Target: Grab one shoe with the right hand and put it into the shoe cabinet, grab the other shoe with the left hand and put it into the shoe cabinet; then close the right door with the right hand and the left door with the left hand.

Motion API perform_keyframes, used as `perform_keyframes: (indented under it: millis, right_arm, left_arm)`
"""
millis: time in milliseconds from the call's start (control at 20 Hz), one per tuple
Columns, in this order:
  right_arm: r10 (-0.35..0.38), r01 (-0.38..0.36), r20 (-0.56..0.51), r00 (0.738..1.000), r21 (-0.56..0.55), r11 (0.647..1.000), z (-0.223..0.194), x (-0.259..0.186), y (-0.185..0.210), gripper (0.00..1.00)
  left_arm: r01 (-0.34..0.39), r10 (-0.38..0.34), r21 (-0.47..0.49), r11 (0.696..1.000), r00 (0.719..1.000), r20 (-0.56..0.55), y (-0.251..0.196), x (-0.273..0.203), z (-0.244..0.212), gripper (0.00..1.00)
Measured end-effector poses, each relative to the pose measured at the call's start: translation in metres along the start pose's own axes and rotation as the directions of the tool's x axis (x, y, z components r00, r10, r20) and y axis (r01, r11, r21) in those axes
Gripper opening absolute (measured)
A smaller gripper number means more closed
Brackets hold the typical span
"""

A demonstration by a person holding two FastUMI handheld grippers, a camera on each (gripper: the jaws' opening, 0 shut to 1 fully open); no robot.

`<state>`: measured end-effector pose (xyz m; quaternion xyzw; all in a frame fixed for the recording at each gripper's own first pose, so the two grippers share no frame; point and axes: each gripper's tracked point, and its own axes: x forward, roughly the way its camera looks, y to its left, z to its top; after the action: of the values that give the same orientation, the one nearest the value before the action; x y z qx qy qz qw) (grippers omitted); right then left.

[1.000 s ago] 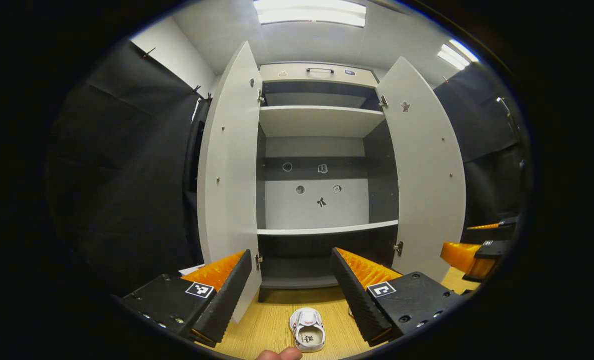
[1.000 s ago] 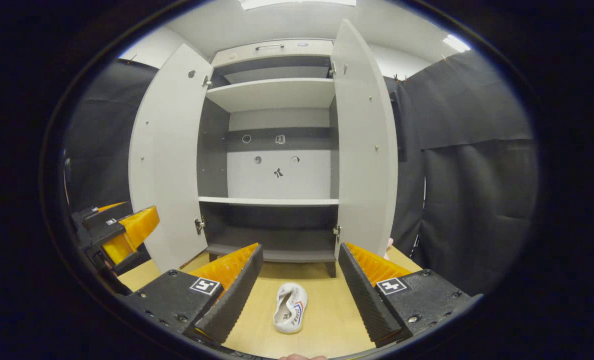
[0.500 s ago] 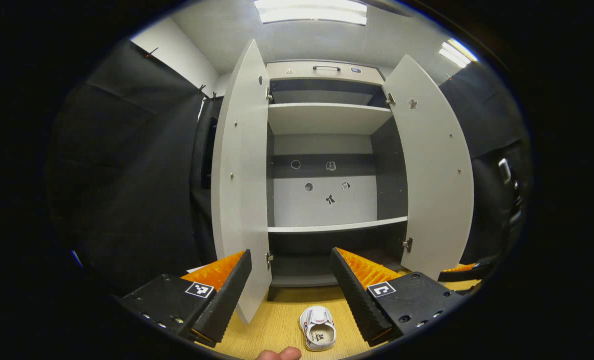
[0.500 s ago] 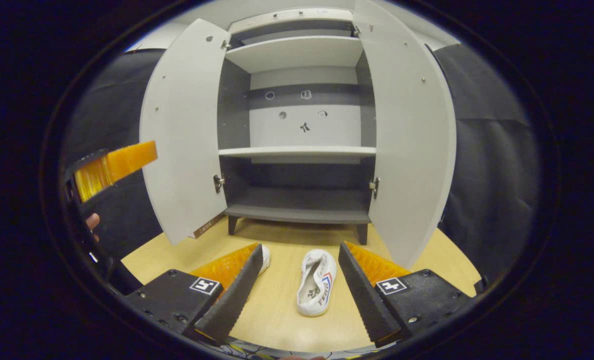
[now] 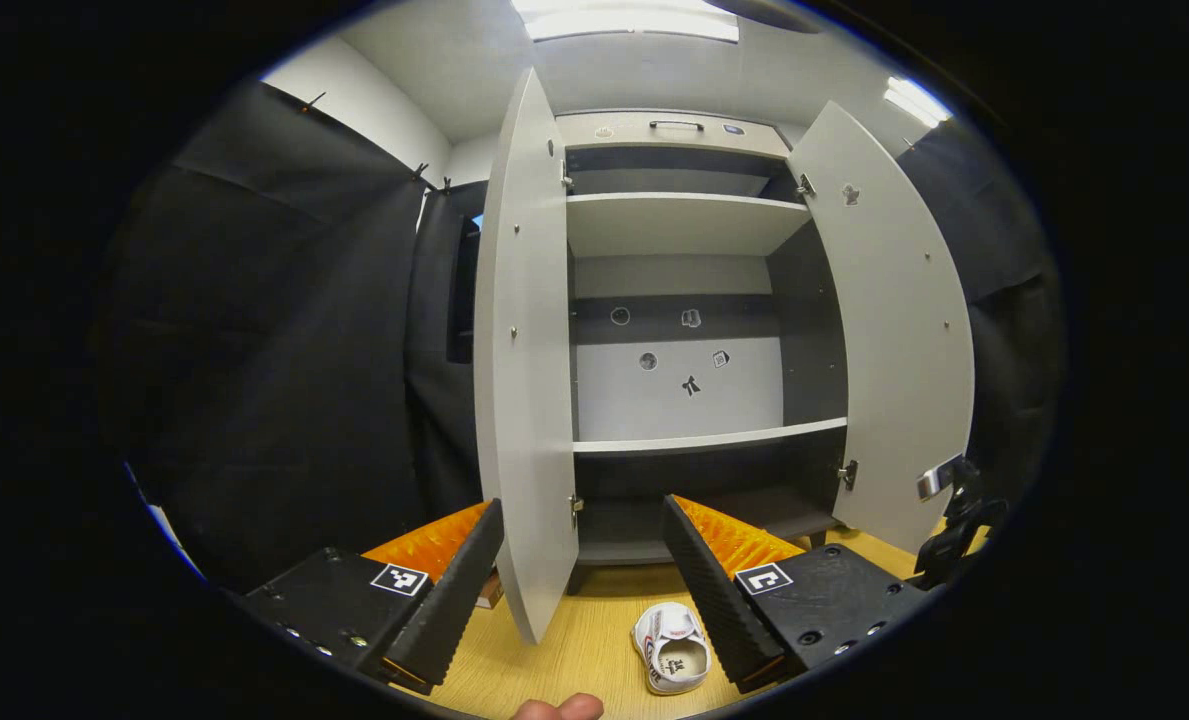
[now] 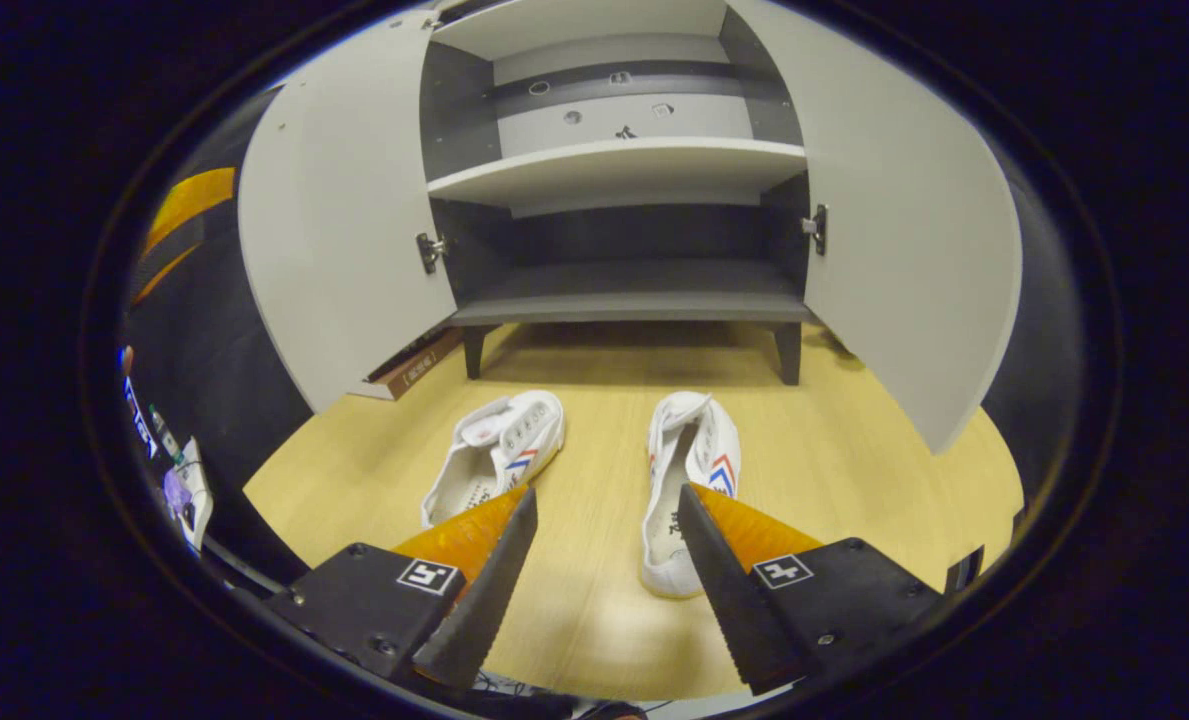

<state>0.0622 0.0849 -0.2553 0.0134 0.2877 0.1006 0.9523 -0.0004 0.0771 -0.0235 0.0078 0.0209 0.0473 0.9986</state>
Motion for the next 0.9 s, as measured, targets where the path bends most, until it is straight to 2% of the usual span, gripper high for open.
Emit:
perform_keyframes:
  millis: [200,350,600,650,700,900]
  right_arm:
    - [-0.032,0.032,-0.067,0.997,-0.009,0.999,-0.016,0.035,-0.013,0.86]
    - [-0.038,0.037,-0.094,0.995,-0.02,0.999,-0.02,0.056,-0.016,0.74]
    - [-0.06,0.056,-0.125,0.99,-0.035,0.998,-0.024,0.089,-0.02,0.65]
    - [-0.067,0.063,-0.121,0.99,-0.041,0.997,-0.024,0.095,-0.021,0.59]
    - [-0.082,0.076,-0.11,0.991,-0.054,0.996,-0.022,0.101,-0.023,0.62]
    - [-0.129,0.12,-0.079,0.989,-0.104,0.987,-0.011,0.121,-0.032,0.43]
  left_arm:
    - [-0.006,0.006,-0.013,1.0,1.0,-0.01,0.007,0.001,-0.006,0.95]
    - [-0.01,0.01,-0.012,1.0,1.0,-0.026,0.009,0.004,-0.012,0.95]
    - [-0.017,0.017,-0.012,1.0,0.999,-0.047,0.011,0.008,-0.019,0.95]
    - [-0.019,0.018,-0.011,1.0,0.998,-0.052,0.012,0.009,-0.021,0.95]
    - [-0.019,0.018,-0.011,1.0,0.998,-0.058,0.012,0.009,-0.022,0.96]
    - [-0.019,0.018,-0.01,1.0,0.997,-0.079,0.011,0.01,-0.029,0.95]
